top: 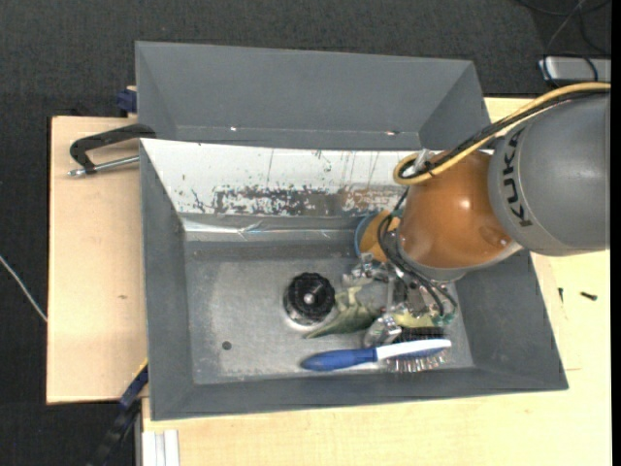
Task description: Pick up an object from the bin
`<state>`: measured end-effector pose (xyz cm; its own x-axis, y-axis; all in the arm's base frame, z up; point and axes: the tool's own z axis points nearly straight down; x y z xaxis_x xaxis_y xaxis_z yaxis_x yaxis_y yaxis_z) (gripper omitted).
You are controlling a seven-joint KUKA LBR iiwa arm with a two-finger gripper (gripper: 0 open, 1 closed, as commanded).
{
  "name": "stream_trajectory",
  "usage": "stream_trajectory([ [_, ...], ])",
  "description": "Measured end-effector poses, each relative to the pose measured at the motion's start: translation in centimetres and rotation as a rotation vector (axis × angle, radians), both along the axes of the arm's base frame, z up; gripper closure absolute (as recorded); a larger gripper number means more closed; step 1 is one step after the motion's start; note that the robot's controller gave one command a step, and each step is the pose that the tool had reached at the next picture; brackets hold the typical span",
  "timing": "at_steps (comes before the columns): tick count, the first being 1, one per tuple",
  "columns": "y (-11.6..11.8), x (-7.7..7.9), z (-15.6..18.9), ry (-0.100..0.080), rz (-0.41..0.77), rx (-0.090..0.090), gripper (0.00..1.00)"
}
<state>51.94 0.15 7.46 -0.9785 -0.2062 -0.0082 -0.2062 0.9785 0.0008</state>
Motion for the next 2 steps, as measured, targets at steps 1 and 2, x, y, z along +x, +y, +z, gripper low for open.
stream_trajectory([
  [1,0.0,0.0,0.1,0.002,0.0,0.0,1.0],
  [2,0.1,0.2,2.0,0.0,-0.002,-0.001,1.0],
])
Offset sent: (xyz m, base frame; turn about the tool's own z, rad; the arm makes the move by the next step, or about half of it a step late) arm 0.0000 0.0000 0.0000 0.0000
